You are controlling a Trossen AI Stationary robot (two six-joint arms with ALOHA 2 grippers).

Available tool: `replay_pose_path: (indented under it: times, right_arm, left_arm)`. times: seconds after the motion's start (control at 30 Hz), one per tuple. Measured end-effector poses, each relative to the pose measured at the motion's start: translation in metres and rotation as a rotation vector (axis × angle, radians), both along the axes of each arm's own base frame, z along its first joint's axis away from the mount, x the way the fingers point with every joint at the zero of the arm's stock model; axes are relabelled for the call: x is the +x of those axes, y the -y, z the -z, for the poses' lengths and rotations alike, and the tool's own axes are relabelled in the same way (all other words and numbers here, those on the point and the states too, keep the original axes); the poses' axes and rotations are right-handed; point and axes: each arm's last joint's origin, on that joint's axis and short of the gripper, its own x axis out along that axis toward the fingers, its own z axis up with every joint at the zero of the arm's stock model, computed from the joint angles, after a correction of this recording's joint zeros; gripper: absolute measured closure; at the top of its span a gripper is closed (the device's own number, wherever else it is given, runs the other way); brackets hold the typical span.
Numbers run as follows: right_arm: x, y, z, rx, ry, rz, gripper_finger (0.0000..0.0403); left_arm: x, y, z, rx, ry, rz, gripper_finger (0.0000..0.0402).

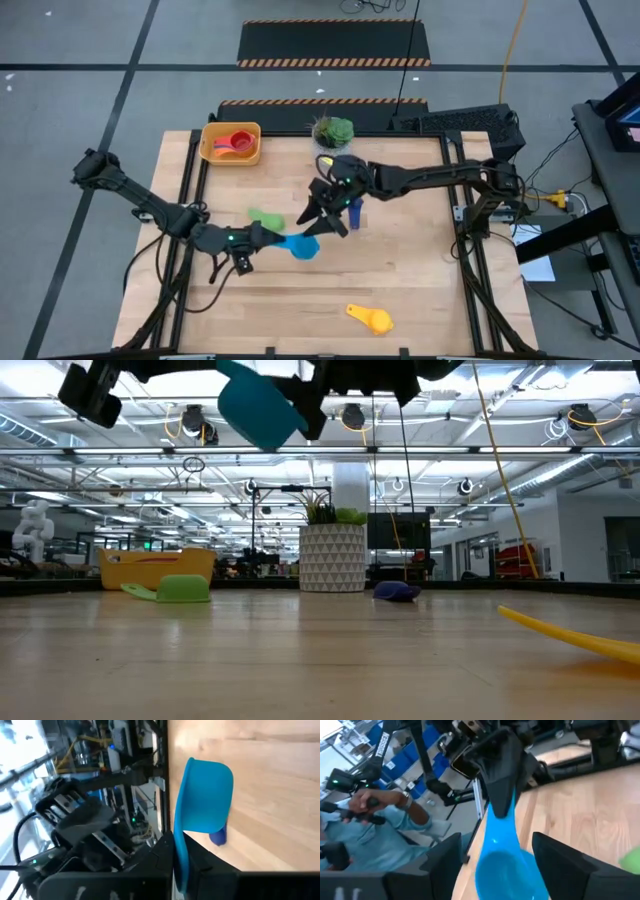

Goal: Nest measuring cups in basket
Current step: Stack the light blue measuring cup on top of the dark orange measuring cup in the yellow bin

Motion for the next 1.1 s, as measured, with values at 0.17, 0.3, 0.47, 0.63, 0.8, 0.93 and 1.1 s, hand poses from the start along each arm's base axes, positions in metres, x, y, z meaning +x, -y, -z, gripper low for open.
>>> replay_pose_path:
  times: [0.17, 0.3, 0.47, 0.63, 0.8, 0.93, 1.1]
  right_arm:
    - [0.003, -0.009, 0.005, -0.031, -0.009, 0.036, 0.0159]
    - [0.008, -0.008, 0.013, -0.028, -0.017, 0.036, 0.0159]
    - [0.017, -0.011, 0.023, 0.009, -0.005, 0.006, 0.0162]
    - [0.020, -0.011, 0.029, 0.030, -0.006, -0.012, 0.0175]
    - [0.019, -0.009, 0.028, 0.042, -0.001, -0.055, 0.0187]
    - [0.019, -0.006, 0.028, 0.053, -0.006, -0.042, 0.0182]
    - [0.019, -0.004, 0.028, 0.058, -0.009, -0.036, 0.0163]
  left_arm:
    - [0.004, 0.001, -0.007, -0.007, 0.059, 0.100, 0.0390]
    - [0.005, 0.002, -0.012, 0.050, 0.104, 0.137, 0.0384]
    - [0.007, -0.003, -0.011, 0.068, 0.098, 0.135, 0.0395]
    - [0.008, -0.008, -0.010, 0.104, 0.081, 0.105, 0.0380]
    - [0.007, -0.008, -0.007, 0.123, 0.045, 0.109, 0.0394]
    - [0.007, -0.007, -0.007, 0.128, 0.048, 0.113, 0.0387]
    - [0.007, -0.008, -0.007, 0.141, 0.050, 0.091, 0.0394]
